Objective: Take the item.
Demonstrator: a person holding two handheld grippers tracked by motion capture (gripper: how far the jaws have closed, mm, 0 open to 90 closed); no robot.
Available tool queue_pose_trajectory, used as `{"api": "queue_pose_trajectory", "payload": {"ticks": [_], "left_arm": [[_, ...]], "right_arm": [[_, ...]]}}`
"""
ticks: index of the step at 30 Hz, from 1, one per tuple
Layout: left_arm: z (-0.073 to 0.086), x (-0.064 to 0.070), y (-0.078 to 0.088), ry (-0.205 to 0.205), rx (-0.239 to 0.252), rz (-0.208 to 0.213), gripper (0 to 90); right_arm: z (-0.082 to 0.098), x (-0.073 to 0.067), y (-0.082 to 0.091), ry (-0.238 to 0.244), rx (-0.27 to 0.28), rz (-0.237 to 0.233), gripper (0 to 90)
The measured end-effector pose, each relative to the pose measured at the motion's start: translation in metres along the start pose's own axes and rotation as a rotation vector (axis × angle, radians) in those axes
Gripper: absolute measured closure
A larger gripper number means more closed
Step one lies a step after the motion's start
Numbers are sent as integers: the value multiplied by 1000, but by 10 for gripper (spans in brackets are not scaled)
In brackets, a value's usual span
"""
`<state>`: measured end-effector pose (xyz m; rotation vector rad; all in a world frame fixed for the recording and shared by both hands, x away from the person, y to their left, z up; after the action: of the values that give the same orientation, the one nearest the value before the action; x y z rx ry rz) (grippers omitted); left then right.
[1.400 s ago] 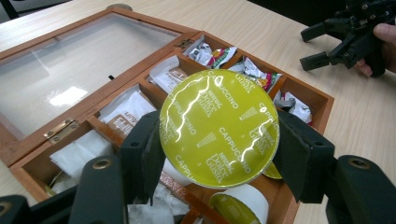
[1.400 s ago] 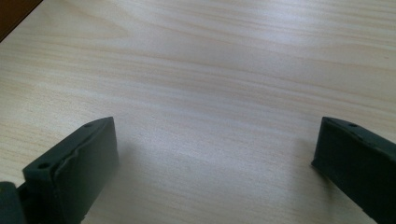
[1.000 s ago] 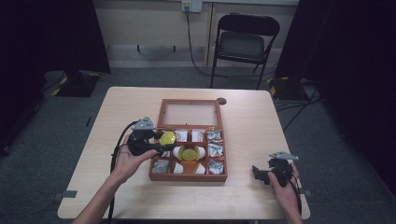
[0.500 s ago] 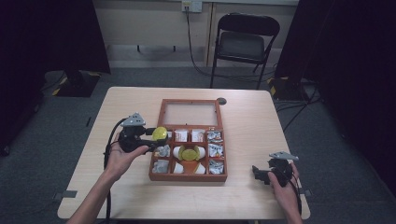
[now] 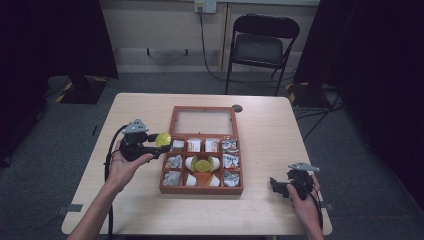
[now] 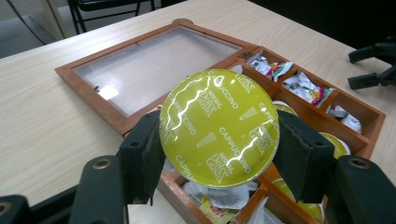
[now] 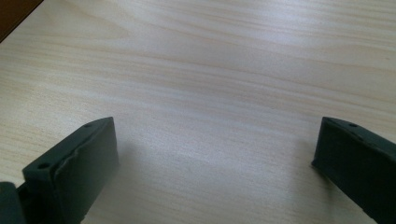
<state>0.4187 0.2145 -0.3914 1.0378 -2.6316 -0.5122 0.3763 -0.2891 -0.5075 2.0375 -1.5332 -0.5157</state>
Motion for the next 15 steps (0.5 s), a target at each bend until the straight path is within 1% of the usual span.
{"api": "queue_pose_trajectory", "payload": {"ticks": [6, 15], "left_arm": [[1, -9, 5, 15, 0, -25, 381], [5, -20, 12, 33, 0, -51, 381]], "right_arm": [[0, 0, 0, -1, 0, 0, 0], [0, 0, 0, 0, 0, 0, 0]]}}
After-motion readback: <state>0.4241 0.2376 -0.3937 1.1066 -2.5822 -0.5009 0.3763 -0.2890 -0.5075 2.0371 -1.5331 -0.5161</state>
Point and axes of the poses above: each handheld gripper's, and its own axes: y roughly backward along the jaws, z roughly out of its underside, x roughly to its right, the point moved 1 cm from there along -y, roughly forward along the jaws, and after that the axes turned 7 degrees about x, right-handed, at the moved point
